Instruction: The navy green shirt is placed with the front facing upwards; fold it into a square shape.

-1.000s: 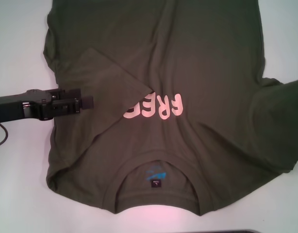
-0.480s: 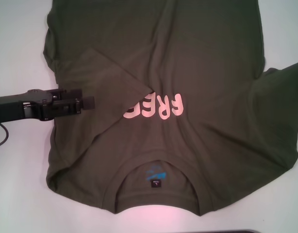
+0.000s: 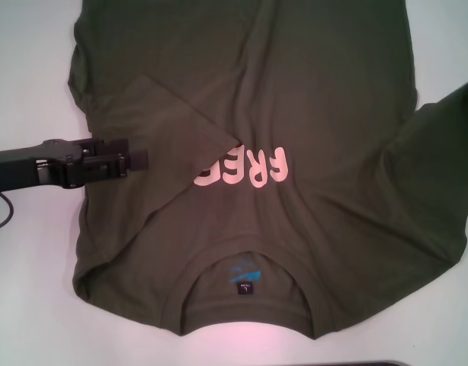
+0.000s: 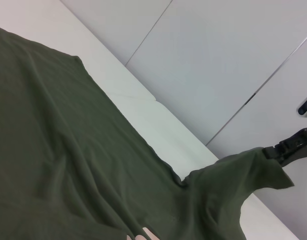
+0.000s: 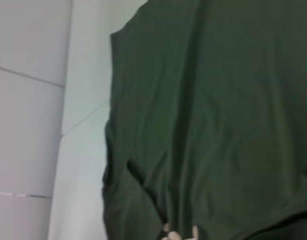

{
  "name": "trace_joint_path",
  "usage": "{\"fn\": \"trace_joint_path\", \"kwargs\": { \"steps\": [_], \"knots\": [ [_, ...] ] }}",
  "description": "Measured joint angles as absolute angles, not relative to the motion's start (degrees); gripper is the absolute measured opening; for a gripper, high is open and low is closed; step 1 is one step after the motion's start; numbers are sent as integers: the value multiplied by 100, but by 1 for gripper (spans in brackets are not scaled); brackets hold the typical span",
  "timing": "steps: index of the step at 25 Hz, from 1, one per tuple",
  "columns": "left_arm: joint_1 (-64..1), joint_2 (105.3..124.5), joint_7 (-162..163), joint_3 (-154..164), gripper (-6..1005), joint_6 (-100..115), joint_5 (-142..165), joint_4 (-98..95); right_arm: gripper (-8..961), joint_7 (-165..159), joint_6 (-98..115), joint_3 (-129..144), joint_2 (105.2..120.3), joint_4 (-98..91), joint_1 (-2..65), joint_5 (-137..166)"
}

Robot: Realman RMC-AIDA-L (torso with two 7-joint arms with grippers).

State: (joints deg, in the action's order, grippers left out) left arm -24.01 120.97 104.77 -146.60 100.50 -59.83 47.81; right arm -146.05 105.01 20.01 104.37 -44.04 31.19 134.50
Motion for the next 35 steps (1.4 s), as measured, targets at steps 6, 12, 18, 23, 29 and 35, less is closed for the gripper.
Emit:
{"fn": "trace_joint_path", "kwargs": {
  "steps": [6, 12, 18, 23, 29, 35],
  "knots": [
    [-2432, 12101, 10477, -14660, 720, 10045, -5991, 4781, 11, -14585, 10496, 2035, 10644, -4305, 3416, 13428],
    [-2446, 12101, 10476, -14905, 720, 10011, -5994, 4781, 10, -14395, 10171, 2226, 10826, -3746, 3741, 13394],
    [-2461, 12076, 10591, -15077, 720, 9940, -5994, 4781, 10, -14189, 9743, 2235, 10957, -3164, 3913, 13348],
    [-2457, 12073, 10626, -15093, 720, 9852, -5994, 4781, 11, -14108, 9430, 2214, 11104, -3031, 3894, 13330],
    [-2461, 12081, 10681, -15105, 720, 9774, -5994, 4781, 12, -13965, 9269, 2237, 11173, -2822, 3900, 13120],
    [-2459, 12083, 10699, -15165, 720, 9771, -5994, 4781, 13, -13925, 9111, 2252, 11273, -2814, 3966, 13113]
  ]
}}
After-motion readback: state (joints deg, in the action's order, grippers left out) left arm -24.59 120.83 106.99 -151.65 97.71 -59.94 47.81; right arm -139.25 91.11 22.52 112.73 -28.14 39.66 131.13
